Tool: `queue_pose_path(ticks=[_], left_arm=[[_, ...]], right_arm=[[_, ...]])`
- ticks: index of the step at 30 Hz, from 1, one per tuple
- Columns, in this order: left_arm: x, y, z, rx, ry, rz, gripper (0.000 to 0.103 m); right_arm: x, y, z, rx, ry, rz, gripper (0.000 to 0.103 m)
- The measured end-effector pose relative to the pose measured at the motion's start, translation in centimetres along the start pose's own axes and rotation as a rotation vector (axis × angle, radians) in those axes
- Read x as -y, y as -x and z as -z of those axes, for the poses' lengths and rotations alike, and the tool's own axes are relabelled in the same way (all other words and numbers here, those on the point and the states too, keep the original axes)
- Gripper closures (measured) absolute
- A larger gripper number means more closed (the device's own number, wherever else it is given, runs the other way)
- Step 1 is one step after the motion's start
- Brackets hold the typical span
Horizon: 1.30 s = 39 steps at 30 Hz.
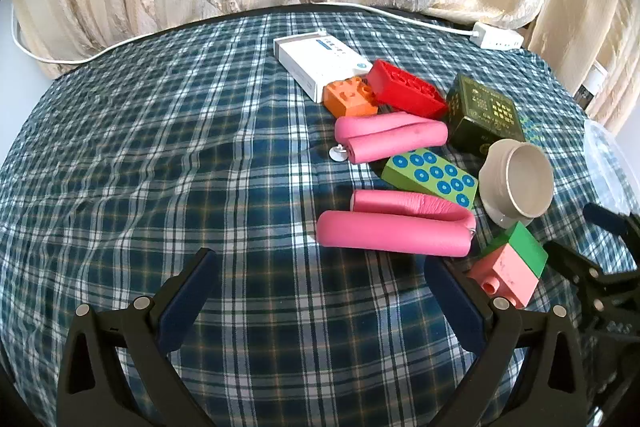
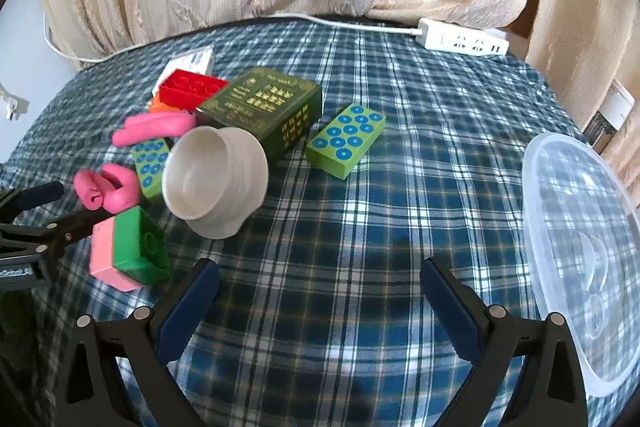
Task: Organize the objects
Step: 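Grasp the pink foam tube with the left gripper while the right gripper holds the pink-and-green block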
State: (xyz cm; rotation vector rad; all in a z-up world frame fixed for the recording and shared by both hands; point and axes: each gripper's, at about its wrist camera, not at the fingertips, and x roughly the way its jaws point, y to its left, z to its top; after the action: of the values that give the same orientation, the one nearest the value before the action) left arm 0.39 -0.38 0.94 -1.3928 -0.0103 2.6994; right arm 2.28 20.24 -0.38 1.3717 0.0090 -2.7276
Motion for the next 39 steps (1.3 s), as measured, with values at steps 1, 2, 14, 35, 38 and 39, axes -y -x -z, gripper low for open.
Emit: queue_pose_path(ticks=[1,2,14,35,38,39], left_arm=[[0.0,0.1,0.0,0.005,-0.001,0.000,0.000],[-0.1,0.4,-0.1,0.013,-0.001,-0.003,0.000],[-2.0,2.7,-0.4,0.116,0.042,-0.050,0.000],[-0.5,2.4,-0.7,0.064,-0.012,0.026,0.000],[0.4,2.4,-0.7,0.061,-0.034,0.032,0.000],[0.7,2.4,-0.7,0.060,-0.040,0.035,0.000]], right_arm=[[-0.2,0.3,0.1,0.004,-0.005,-0.019,0.004],[-0.5,0.5,0.2,0.009,-0.005,-0.036,0.006],[-4.8,2.1,0.4,0.048,0.081,-0.223,0.020],[-5.6,0.9,1.0,0.044,0.094,-0.191,0.055],[-4.6,1.2,1.5,0.049,0.071,-0.181,0.055],[-4.2,1.4,1.7,0.049,0.059,-0.181,0.055]])
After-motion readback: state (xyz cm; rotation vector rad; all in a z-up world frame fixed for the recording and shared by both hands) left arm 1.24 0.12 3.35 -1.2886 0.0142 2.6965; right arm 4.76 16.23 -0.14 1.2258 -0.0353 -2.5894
